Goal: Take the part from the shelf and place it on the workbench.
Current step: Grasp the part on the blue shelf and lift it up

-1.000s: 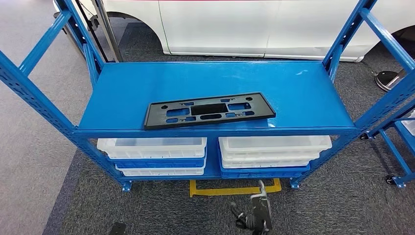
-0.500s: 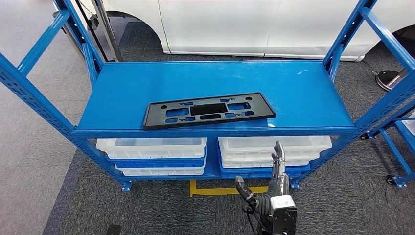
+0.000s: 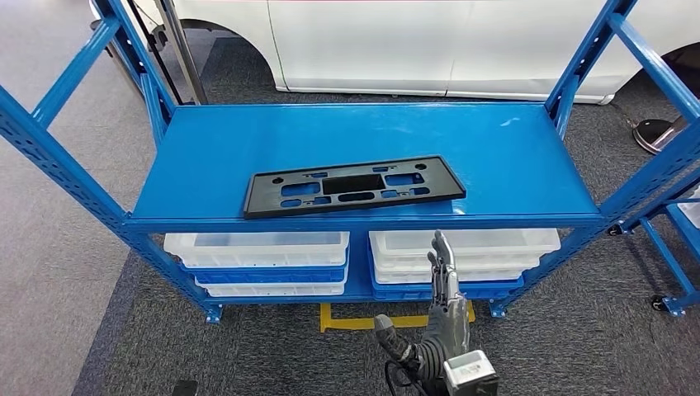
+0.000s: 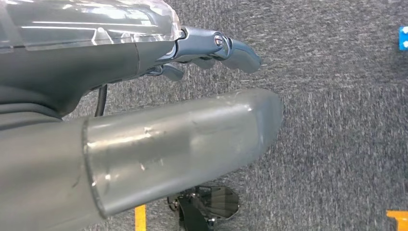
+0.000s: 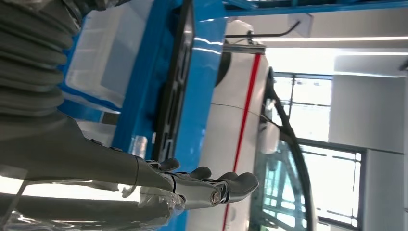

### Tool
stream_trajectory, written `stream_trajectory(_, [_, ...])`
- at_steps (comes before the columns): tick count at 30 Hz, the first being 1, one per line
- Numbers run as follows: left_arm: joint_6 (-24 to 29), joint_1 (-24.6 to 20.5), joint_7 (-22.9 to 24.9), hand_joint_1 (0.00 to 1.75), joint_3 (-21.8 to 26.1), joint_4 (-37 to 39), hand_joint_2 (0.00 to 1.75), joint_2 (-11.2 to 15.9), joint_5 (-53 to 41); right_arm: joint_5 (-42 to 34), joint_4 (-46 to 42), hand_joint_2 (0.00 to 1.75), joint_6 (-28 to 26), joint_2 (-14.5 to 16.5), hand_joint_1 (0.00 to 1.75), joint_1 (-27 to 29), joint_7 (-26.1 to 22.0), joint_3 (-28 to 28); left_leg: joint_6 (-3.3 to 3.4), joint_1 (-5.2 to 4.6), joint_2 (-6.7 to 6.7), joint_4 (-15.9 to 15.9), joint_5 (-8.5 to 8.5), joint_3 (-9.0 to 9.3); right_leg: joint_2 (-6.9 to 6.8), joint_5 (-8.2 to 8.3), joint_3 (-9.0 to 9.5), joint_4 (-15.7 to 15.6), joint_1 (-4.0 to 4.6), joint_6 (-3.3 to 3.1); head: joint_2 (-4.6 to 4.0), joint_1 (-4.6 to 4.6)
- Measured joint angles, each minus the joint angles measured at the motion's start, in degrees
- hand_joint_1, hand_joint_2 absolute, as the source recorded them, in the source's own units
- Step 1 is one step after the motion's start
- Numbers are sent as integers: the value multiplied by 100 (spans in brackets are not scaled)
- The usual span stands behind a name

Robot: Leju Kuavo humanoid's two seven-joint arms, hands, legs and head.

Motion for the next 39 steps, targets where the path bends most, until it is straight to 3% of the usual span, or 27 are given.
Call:
stream_trajectory(4, [-15, 2, -1, 0, 43, 0, 0, 21, 16, 49, 259, 0, -11, 21, 0, -80, 114, 17, 62, 13, -2, -14, 21, -4, -2, 8, 4, -15, -2, 56, 0, -1])
stream_trajectory(6, [-16, 0, -2, 0, 48, 1, 0, 22, 16, 60, 314, 0, -15, 34, 0, -106, 120, 21, 121, 54, 13, -87, 71, 22, -6, -103, -48, 121, 9, 86, 0, 1])
stream_trajectory(9, [-20, 1, 22, 0, 60, 2, 0, 24, 14, 139, 407, 0, -24, 37, 0, -130, 222, 24, 163, 70, 35, -122, 97, 30, -9, -602, -496, 1071, -12, 115, 0, 2])
stream_trajectory(10, [-22, 3, 40, 0, 73, 2, 0, 27, 9, 177, 456, 0, -24, 37, 0, -138, 283, 24, 161, 68, 36, -117, 93, 29, -10, -705, -661, 1394, -23, 125, 0, 2])
stream_trajectory(11, [-25, 4, 60, 0, 89, 2, 0, 31, 4, 207, 519, 0, -22, 37, 0, -149, 344, 25, 155, 68, 35, -110, 86, 30, -12, -695, -745, 1539, -32, 132, 0, 2])
stream_trajectory(12, [-28, 5, 75, 0, 107, 2, 0, 34, -3, 227, 594, 0, -20, 40, 0, -167, 394, 25, 145, 70, 31, -98, 75, 35, -14, -574, -725, 1471, -40, 133, 0, 2])
stream_trajectory(14, [-35, 6, 89, 0, 134, 2, 0, 37, -17, 242, 747, 0, -15, 51, 0, -215, 449, 26, 106, 77, 19, -60, 31, 54, -21, -175, -410, 791, -58, 115, 0, 2])
stream_trajectory(16, [-39, 3, 95, 0, 147, 2, 0, 44, -48, 250, 883, 0, -14, 73, 0, -260, 464, 26, 39, 66, 9, -11, -14, 49, -24, 17, -141, 208, -38, 82, 0, 2])
stream_trajectory(21, [-42, 2, 106, 0, 151, 2, 0, 64, -149, 310, 1044, 0, -85, 112, 0, -274, 479, 31, -131, 89, -15, 97, -122, 2, -50, 3, -82, 64, -17, -58, 0, -2])
stream_trajectory(23, [-34, 2, 101, 0, 151, 2, 0, 70, -183, 336, 1054, 0, -137, 117, 0, -263, 504, 32, -179, 108, -18, 605, -410, -240, -107, 4, -57, 29, -28, -119, 0, -4])
stream_trajectory(25, [-20, 13, 108, 0, 151, 2, 0, 74, -200, 338, 1070, 0, -185, 120, 0, -242, 539, 33, -213, 117, -16, 1358, -720, -630, -144, -10, -57, 30, -17, -147, 0, -4])
stream_trajectory(26, [-9, 23, 117, 0, 151, 2, 0, 79, -210, 349, 1083, 44, -217, 120, 0, -229, 570, 33, -224, 120, -15, 1591, -761, -761, -152, -15, -54, 32, -14, -151, 0, -4])
stream_trajectory(27, [0, 32, 132, 0, 151, 2, 0, 85, -224, 386, 1096, 87, -260, 120, 0, -220, 612, 33, -229, 123, -13, 1600, -679, -785, -156, -21, -48, 34, -14, -150, 0, -4])
stream_trajectory(29, [11, 39, 167, 0, 151, 2, 0, 98, -261, 596, 1126, 175, -414, 122, 0, -214, 746, 33, -222, 136, -3, 992, -251, -526, -155, -42, -13, 39, -19, -129, 0, -4])
stream_trajectory(31, [16, 29, 200, 0, 151, 3, 0, 107, -298, 1067, 1170, 175, -659, 127, 0, -219, 953, 36, -196, 131, 9, 295, 29, -206, -149, -67, 8, 55, 0, -83, 0, -4])
stream_trajectory(32, [19, 24, 216, 0, 151, 4, 0, 109, -324, 1494, 1202, 175, -800, 132, 0, -225, 1097, 31, -175, 121, 10, 124, 60, -133, -146, -71, 4, 62, 11, -55, 0, -3])
stream_trajectory(36, [22, 33, 268, 0, 153, 4, 0, 109, -417, 3576, 1313, 175, -1135, 235, 0, -219, 1531, -225, -34, 121, -6, 47, 65, -112, -124, -114, -16, 112, 14, 55, 0, 1])
stream_trajectory(37, [22, 31, 272, 0, 153, 4, 0, 109, -426, 3793, 1330, 175, -1150, 270, 0, -209, 1568, -301, 8, 130, -6, 29, 77, -105, -109, -219, -75, 259, 6, 79, 0, 1])
stream_trajectory(39, [22, 23, 273, 0, 155, 4, 0, 112, -434, 3915, 1373, 175, -1162, 316, 0, -177, 1608, -406, 62, 124, -8, 18, 84, -102, -81, -572, -371, 900, -8, 113, 0, 1])
